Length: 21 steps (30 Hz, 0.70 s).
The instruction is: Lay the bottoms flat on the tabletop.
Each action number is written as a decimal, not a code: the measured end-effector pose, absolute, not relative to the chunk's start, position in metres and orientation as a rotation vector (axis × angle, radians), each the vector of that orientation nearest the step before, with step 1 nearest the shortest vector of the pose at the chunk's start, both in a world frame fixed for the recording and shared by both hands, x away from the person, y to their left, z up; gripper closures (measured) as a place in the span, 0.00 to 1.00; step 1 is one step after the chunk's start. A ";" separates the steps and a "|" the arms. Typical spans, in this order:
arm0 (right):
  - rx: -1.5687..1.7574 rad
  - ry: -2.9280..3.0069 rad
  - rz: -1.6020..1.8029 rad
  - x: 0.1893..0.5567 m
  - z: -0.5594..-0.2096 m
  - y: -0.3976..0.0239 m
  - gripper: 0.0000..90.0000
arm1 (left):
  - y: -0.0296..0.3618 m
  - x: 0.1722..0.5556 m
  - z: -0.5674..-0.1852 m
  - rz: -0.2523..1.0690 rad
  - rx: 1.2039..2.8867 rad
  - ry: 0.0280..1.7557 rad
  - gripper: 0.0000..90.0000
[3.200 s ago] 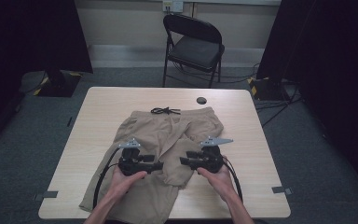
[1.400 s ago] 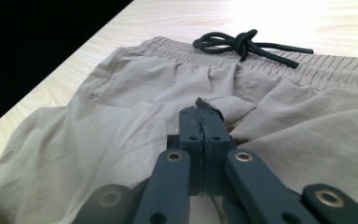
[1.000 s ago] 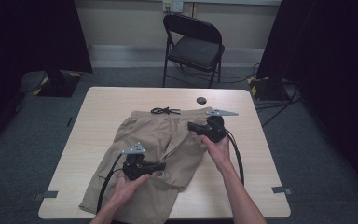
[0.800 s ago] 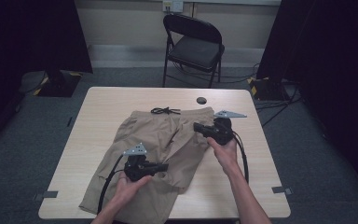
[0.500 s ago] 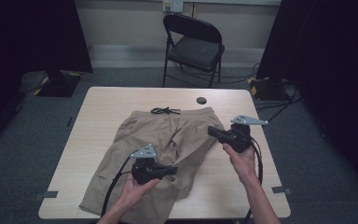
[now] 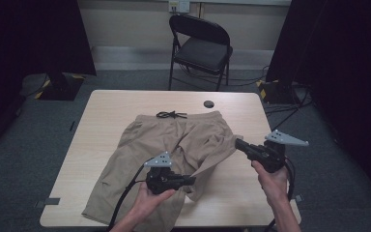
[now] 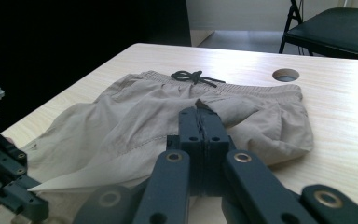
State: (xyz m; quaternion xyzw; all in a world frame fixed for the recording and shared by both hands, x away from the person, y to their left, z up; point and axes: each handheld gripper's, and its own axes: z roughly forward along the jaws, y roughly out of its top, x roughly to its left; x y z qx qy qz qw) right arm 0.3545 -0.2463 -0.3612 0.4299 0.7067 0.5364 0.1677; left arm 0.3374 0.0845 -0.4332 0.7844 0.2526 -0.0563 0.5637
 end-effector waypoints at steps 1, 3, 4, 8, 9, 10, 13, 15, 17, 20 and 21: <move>1.218 2.007 1.523 0.351 -0.361 -0.249 1.00 | 0.083 0.336 -0.431 -0.138 1.849 0.587 0.99; 1.230 1.995 1.513 0.343 -0.361 -0.256 1.00 | 0.078 0.332 -0.428 -0.143 1.852 0.560 0.99; 1.238 1.982 1.505 0.335 -0.360 -0.262 1.00 | 0.075 0.330 -0.425 -0.153 1.852 0.551 0.98; 1.254 1.950 1.490 0.317 -0.358 -0.278 1.00 | 0.063 0.321 -0.417 -0.170 1.851 0.502 0.98; 1.254 1.950 1.490 0.317 -0.358 -0.278 1.00 | 0.060 0.319 -0.416 -0.179 1.847 0.495 0.98; 1.262 1.947 1.481 0.313 -0.359 -0.283 1.00 | 0.057 0.317 -0.416 -0.196 1.845 0.491 0.98; 1.290 1.933 1.446 0.299 -0.363 -0.296 1.00 | 0.046 0.311 -0.416 -0.214 1.864 0.458 0.97; 1.311 1.919 1.435 0.290 -0.366 -0.305 1.00 | 0.041 0.309 -0.419 -0.228 1.884 0.442 0.94; 1.327 1.892 1.424 0.280 -0.371 -0.314 0.99 | 0.039 0.307 -0.422 -0.243 1.901 0.429 0.92; 1.366 1.868 1.413 0.267 -0.378 -0.327 0.99 | 0.041 0.307 -0.423 -0.261 1.888 0.435 0.87; 1.388 1.862 1.401 0.265 -0.381 -0.329 0.99 | 0.042 0.308 -0.423 -0.257 1.887 0.441 0.86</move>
